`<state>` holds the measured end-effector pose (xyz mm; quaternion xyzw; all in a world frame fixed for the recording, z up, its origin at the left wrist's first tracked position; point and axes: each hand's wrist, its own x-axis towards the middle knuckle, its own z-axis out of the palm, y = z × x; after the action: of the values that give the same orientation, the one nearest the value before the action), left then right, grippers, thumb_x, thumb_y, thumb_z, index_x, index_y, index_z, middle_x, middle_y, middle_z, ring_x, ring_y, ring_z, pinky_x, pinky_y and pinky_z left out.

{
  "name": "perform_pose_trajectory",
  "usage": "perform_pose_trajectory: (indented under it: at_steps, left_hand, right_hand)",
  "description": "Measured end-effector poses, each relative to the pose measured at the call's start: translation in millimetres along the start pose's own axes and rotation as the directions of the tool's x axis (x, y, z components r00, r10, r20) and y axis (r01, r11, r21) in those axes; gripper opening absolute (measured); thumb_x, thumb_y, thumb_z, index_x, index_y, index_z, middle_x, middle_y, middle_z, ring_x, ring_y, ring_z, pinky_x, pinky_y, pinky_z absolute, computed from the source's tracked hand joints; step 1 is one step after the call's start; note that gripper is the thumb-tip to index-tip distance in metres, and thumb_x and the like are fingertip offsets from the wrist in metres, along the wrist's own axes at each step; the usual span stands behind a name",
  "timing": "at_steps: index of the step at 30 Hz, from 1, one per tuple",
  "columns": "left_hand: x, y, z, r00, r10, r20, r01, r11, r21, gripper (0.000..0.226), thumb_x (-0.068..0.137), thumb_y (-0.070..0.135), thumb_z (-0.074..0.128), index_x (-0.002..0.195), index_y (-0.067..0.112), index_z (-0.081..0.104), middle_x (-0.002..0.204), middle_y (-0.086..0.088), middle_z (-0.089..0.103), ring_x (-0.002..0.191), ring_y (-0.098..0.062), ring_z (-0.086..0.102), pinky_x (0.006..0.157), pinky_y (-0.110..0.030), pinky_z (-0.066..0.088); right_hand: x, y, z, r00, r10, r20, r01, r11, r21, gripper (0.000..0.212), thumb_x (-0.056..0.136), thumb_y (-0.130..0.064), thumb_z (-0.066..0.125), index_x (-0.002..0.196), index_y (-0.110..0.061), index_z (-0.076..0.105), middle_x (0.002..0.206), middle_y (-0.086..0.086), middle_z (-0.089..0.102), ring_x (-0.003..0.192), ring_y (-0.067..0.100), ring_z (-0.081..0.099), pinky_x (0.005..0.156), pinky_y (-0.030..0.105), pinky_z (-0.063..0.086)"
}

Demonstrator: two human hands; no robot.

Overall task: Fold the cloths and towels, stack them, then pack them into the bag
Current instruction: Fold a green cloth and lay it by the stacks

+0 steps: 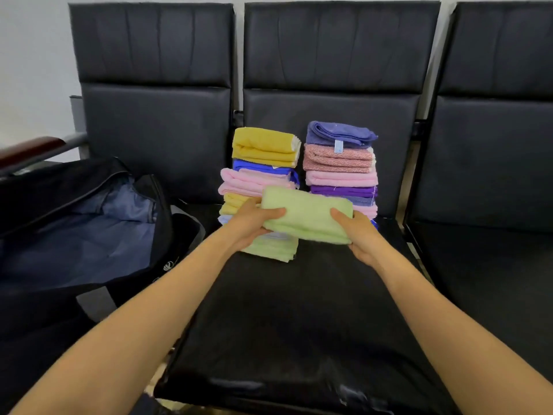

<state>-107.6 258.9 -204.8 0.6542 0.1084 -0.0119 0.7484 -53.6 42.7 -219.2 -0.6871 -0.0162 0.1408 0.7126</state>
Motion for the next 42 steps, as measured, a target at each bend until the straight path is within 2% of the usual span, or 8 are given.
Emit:
perform_pose_trajectory:
  at_steps: [5, 11, 17, 20, 24, 27, 36, 42]
  left_hand:
    - [29.9, 75.4, -28.3, 0.998, 0.059, -0.034, -0.058, 0.998, 0.032, 0.036, 0.09, 0.012, 0.064, 0.124, 0.001, 0.057, 0.118, -0.012, 0.066, 0.108, -0.024, 0.064, 0.089, -0.037, 0.054]
    - [77.9, 129.4, -72.3, 0.969, 0.077, -0.234, -0.043, 0.988, 0.147, 0.06, 0.08, 0.027, 0.077, 0.128, 0.002, 0.051, 0.119, -0.011, 0.065, 0.1, -0.02, 0.065, 0.066, -0.026, 0.052]
    - [114.6, 104.1, -96.4, 0.943, -0.019, -0.333, 0.091, 0.975, 0.202, 0.088, 0.072, 0.043, 0.079, 0.141, 0.007, 0.038, 0.136, -0.011, 0.05, 0.121, -0.027, 0.051, 0.101, -0.037, 0.044]
    - [119.5, 84.2, -99.0, 0.934, -0.074, -0.349, 0.148, 0.971, 0.189, 0.085, 0.077, 0.044, 0.075, 0.143, 0.007, 0.036, 0.14, -0.01, 0.046, 0.125, -0.027, 0.047, 0.088, -0.032, 0.041]
    - [116.2, 72.1, -102.3, 0.928, -0.228, -0.295, 0.272, 0.955, 0.118, 0.074, 0.076, 0.046, 0.075, 0.132, 0.01, 0.044, 0.129, -0.007, 0.049, 0.108, -0.026, 0.053, 0.078, -0.037, 0.047]
    - [116.6, 67.6, -109.1, 0.901, -0.367, -0.234, 0.393, 0.916, 0.079, 0.087, 0.068, 0.049, 0.078, 0.136, 0.012, 0.038, 0.133, -0.016, 0.046, 0.113, -0.034, 0.052, 0.092, -0.046, 0.046]
    - [109.6, 58.1, -117.1, 0.876, -0.475, -0.08, 0.482, 0.862, 0.156, 0.102, 0.061, 0.057, 0.078, 0.142, 0.016, 0.033, 0.138, -0.023, 0.045, 0.122, -0.044, 0.046, 0.102, -0.062, 0.031]
    - [99.9, 57.3, -106.9, 0.939, -0.308, -0.152, 0.331, 0.931, 0.157, 0.062, 0.071, 0.041, 0.078, 0.122, 0.015, 0.056, 0.113, -0.007, 0.061, 0.101, -0.023, 0.057, 0.086, -0.033, 0.045]
  right_hand:
    - [49.7, -66.1, 42.8, 0.997, -0.075, 0.031, 0.076, 0.997, -0.013, 0.035, 0.096, -0.018, 0.056, 0.127, -0.002, 0.05, 0.116, 0.012, 0.061, 0.081, 0.016, 0.061, 0.069, 0.028, 0.053]
    - [106.6, -105.4, 98.4, 0.999, -0.022, 0.043, 0.028, 0.989, -0.142, 0.045, 0.092, -0.034, 0.06, 0.13, -0.011, 0.05, 0.121, 0.01, 0.061, 0.1, 0.025, 0.06, 0.071, 0.033, 0.052]
    - [140.9, -80.8, 125.3, 0.998, 0.036, -0.047, -0.052, 0.921, -0.385, 0.058, 0.093, -0.041, 0.056, 0.137, -0.004, 0.044, 0.135, 0.011, 0.051, 0.119, 0.029, 0.052, 0.092, 0.036, 0.047]
    - [144.9, -69.7, 127.2, 0.996, 0.039, -0.074, -0.068, 0.891, -0.449, 0.061, 0.093, -0.042, 0.054, 0.139, -0.004, 0.043, 0.141, 0.012, 0.047, 0.125, 0.031, 0.049, 0.101, 0.038, 0.042]
    - [148.1, -55.0, 126.4, 0.99, 0.108, -0.094, -0.136, 0.912, -0.386, 0.066, 0.085, -0.047, 0.061, 0.137, -0.009, 0.047, 0.134, 0.007, 0.054, 0.112, 0.025, 0.056, 0.091, 0.033, 0.045]
    - [146.1, -46.6, 124.4, 0.975, 0.182, -0.13, -0.217, 0.911, -0.351, 0.081, 0.077, -0.057, 0.065, 0.141, -0.012, 0.041, 0.134, 0.004, 0.047, 0.109, 0.023, 0.05, 0.082, 0.031, 0.042]
    - [141.2, -26.9, 119.9, 0.935, 0.252, -0.249, -0.319, 0.904, -0.284, 0.104, 0.078, -0.057, 0.067, 0.15, -0.012, 0.006, 0.147, 0.011, 0.031, 0.124, 0.03, 0.044, 0.092, 0.044, 0.047]
    - [138.8, -15.6, 120.3, 0.941, 0.205, -0.269, -0.275, 0.927, -0.255, 0.108, 0.078, -0.058, 0.065, 0.151, -0.011, 0.001, 0.156, 0.009, 0.017, 0.136, 0.033, 0.032, 0.104, 0.048, 0.04]
